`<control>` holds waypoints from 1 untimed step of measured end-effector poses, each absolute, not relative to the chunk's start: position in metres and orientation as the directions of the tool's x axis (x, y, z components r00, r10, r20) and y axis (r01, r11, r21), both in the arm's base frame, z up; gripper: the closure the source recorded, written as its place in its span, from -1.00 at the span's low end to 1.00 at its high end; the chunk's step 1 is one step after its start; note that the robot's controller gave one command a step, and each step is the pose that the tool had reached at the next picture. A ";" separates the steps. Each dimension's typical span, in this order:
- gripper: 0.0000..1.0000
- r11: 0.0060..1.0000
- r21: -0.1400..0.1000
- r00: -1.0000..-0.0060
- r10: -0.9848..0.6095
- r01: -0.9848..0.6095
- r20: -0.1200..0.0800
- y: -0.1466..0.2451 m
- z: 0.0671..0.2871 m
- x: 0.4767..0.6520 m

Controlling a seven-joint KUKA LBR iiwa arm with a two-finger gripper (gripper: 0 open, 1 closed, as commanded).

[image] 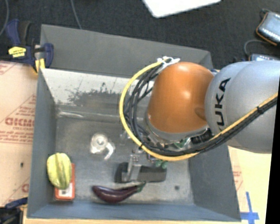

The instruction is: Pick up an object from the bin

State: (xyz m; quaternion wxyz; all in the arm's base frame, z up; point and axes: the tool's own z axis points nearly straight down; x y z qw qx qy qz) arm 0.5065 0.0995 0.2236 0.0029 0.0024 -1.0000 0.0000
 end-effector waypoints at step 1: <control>-1.00 1.000 0.001 -1.000 -0.002 -0.002 -0.002 0.099 0.228 0.508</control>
Offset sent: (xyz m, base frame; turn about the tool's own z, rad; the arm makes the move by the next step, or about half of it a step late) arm 0.0203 -0.0305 -0.0739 0.0337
